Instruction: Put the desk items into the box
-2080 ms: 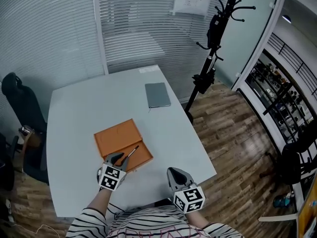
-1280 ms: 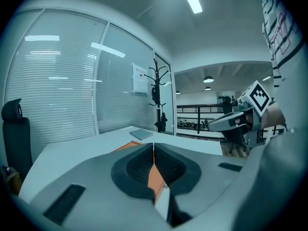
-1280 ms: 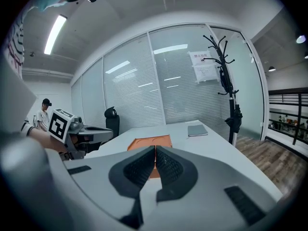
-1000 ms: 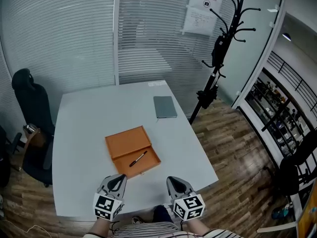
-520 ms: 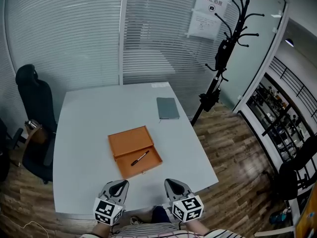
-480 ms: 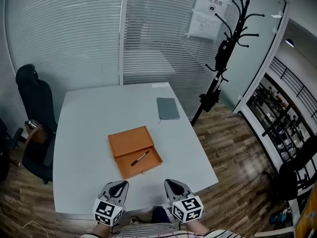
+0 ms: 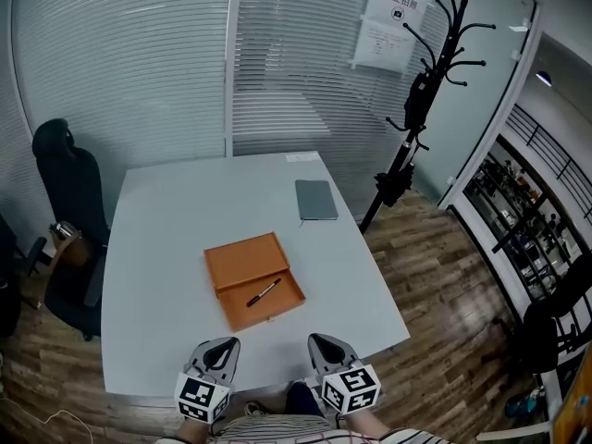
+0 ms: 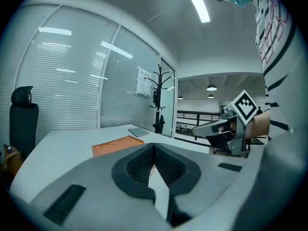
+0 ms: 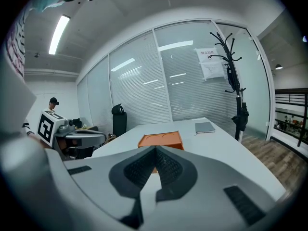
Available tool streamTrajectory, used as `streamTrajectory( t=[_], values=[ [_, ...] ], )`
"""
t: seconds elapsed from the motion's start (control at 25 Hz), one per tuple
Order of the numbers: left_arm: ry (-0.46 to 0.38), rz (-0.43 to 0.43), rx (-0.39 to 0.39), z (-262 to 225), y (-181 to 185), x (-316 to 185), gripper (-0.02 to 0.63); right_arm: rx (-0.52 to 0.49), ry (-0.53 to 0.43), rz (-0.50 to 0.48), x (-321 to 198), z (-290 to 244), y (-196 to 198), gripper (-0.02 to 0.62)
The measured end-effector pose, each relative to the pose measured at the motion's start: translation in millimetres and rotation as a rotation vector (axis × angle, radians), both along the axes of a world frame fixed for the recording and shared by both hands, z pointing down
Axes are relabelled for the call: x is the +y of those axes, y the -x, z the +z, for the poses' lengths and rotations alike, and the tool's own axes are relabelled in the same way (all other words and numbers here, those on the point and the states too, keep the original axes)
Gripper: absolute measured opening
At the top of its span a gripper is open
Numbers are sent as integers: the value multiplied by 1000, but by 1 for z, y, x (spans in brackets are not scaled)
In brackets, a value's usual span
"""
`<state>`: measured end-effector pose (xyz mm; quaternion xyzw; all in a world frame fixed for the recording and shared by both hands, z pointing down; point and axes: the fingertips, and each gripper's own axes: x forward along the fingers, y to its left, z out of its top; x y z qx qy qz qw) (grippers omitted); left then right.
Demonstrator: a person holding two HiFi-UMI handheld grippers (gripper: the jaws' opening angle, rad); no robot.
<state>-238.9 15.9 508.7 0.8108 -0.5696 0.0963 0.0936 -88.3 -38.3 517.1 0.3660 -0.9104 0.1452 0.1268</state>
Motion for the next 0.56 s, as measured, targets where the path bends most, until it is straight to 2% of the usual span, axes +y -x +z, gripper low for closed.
streamTrajectory(
  t=[0.56],
  values=[
    [-6, -20, -1, 2, -3, 1, 21, -25, -8, 7, -2, -1, -4, 25]
  ],
)
